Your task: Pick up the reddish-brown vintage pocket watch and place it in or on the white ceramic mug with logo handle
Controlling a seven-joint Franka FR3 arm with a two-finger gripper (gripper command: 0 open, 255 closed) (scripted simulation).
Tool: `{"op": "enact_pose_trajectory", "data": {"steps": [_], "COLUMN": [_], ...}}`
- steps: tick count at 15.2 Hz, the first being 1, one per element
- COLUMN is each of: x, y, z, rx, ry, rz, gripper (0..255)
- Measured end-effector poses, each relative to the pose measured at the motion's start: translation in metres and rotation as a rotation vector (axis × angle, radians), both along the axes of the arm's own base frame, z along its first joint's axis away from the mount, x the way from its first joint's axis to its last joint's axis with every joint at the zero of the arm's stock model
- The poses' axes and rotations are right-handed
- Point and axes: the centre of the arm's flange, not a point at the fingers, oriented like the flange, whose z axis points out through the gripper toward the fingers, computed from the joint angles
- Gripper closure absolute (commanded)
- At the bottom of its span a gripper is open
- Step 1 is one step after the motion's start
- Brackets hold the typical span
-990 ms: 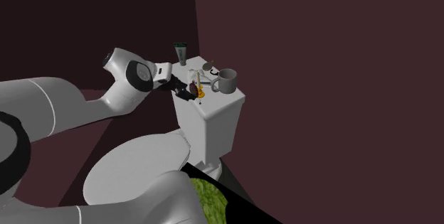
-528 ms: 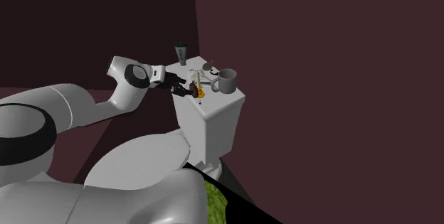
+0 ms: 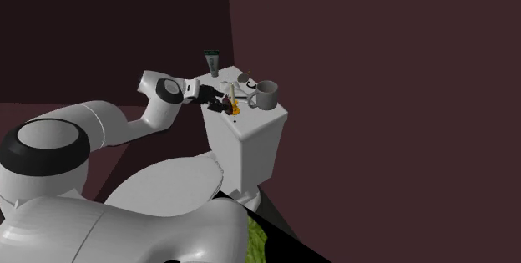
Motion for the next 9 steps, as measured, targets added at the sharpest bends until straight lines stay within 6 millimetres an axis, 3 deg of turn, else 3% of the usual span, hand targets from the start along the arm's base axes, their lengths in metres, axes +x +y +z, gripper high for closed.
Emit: {"op": "enact_pose_trajectory", "data": {"steps": [8, 9], "x": [0.0103, 0.0103], "y": [-0.0057, -0.0057], "z": [-0.0063, -0.0063], "rx": [0.0, 0.0], "ry": [0.0, 0.0], "rz": [0.0, 0.0], "gripper": [0, 255]}}
